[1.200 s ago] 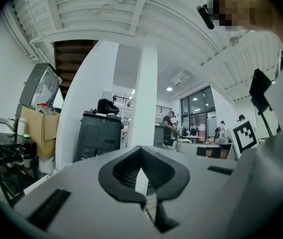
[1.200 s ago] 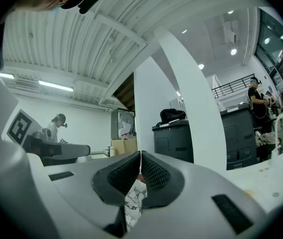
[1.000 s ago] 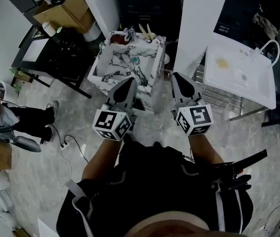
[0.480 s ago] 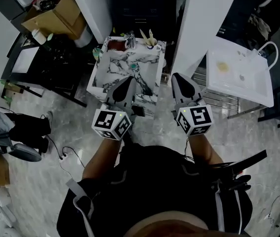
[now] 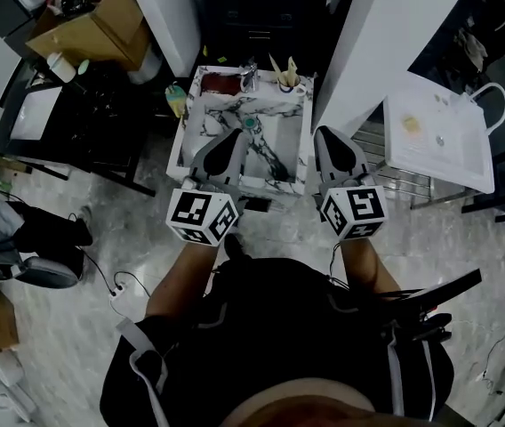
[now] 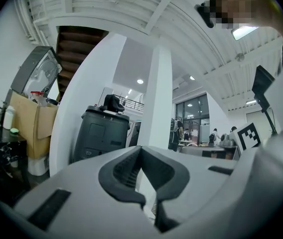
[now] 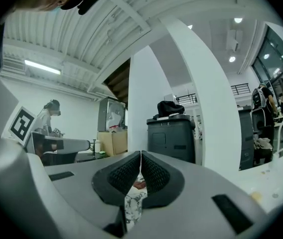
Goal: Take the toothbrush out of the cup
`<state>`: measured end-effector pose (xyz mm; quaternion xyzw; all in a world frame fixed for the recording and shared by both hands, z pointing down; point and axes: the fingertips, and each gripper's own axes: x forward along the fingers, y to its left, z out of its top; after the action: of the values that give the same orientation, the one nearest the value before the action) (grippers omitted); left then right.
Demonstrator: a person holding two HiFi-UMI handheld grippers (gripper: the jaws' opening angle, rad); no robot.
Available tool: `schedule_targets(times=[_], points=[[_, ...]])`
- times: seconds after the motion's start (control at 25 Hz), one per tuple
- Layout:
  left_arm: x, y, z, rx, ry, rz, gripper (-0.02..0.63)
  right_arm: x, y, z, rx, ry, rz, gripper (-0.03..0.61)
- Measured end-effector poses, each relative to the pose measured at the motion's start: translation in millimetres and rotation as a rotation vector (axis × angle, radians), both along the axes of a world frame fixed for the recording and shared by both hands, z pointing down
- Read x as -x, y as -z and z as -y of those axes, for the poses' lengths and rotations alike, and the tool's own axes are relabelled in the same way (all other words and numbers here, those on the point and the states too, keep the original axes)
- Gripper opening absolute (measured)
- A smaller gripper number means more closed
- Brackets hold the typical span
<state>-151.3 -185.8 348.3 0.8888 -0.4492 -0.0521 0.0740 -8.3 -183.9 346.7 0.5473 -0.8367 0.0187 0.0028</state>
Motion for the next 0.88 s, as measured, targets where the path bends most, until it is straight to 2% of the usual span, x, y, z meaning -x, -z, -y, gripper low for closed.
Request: schedule_targets(times=[0.88], points=[[58.5,-3.6,50.2,-0.013,-0.132,-0.037,0.003,55.4,8.4,37.4,-0.041,-0.178,-0.046,0.025]])
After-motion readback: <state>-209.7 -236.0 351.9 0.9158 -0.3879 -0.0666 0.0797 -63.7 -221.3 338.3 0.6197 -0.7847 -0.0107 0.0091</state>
